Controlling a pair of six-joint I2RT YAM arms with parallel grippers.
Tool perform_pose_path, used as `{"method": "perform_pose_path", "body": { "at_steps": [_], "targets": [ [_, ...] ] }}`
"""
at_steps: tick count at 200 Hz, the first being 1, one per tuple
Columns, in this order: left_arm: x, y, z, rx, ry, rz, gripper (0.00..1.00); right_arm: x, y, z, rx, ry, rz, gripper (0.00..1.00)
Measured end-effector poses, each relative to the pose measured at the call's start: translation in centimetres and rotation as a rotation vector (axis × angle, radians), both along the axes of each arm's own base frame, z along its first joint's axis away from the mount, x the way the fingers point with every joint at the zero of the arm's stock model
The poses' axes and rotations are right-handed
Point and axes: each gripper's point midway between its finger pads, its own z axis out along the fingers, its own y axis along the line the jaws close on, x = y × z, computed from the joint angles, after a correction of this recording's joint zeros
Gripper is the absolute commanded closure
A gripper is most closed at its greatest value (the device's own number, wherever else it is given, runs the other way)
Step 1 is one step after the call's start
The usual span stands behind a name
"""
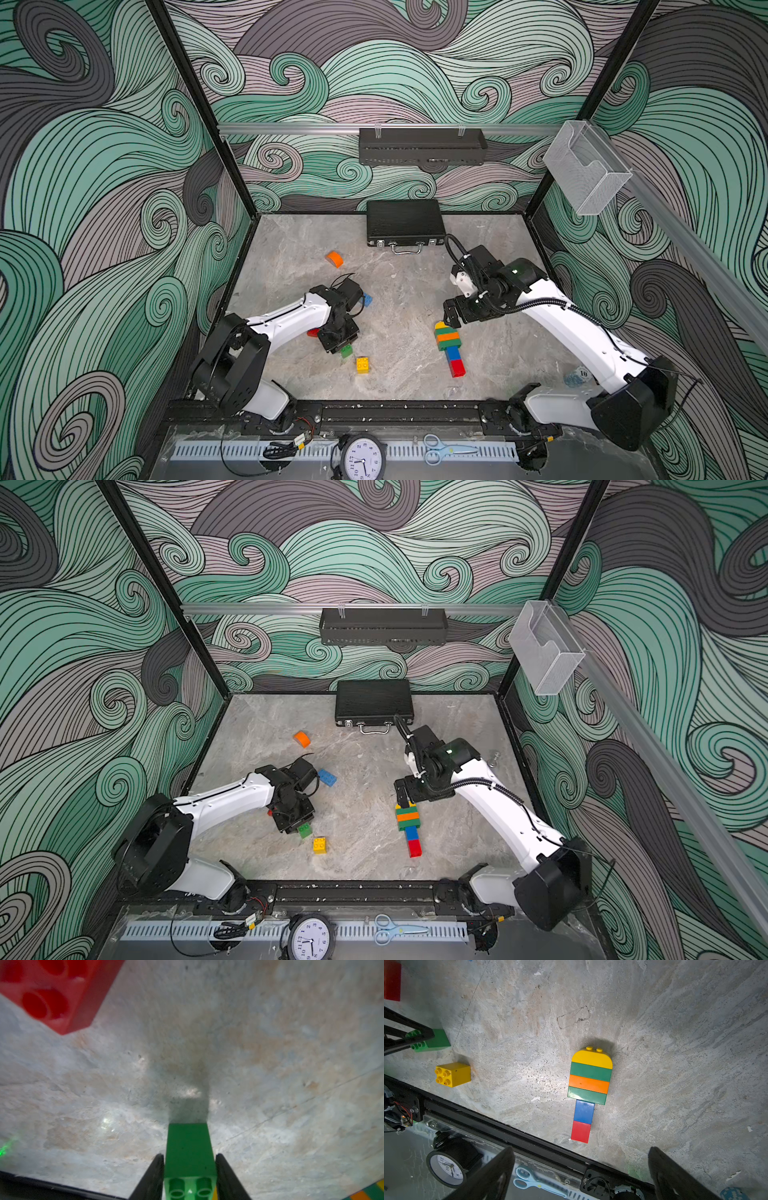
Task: Assemble an ice cream with lego
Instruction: Pick up the lego brick from the center of the board, then place the lego brick at the center of the board.
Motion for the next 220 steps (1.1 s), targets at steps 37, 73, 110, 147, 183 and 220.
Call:
{"method": "perform_pose_path", "body": {
  "at_steps": [37,73,110,147,183,220],
  "targets": [
    [2.5,-2.1,0.9,0.009,-0.035,-0.113,0.93,-1.1,0.1,-2.1,0.016,0.053,-0.016,0.01],
    [5.4,-5.2,1.1,0.002,-0.063,-0.264,0.97,-1.4,0.2,-2.4,0.044,0.050,-0.027,0.01],
    [6.0,-6.3,0.4,0.014,-0.033,-0.355,0.98,-1.4,0.2,-1.9,0.068,0.026,-0.043,0.01],
    [5.6,-6.6,0.5,0.022,-0.007,-0.404,0.95,-1.4,-0.1,-1.7,0.081,0.015,-0.053,0.01],
    [5.2,-6.9,0.3,0.030,0.011,-0.434,0.84,-1.4,-0.2,-1.8,0.090,0.018,-0.063,0.01],
    [4.9,-6.9,0.3,0.033,0.017,-0.447,0.71,-1.3,-0.4,-1.4,0.109,0.007,-0.072,0.01]
  ]
}}
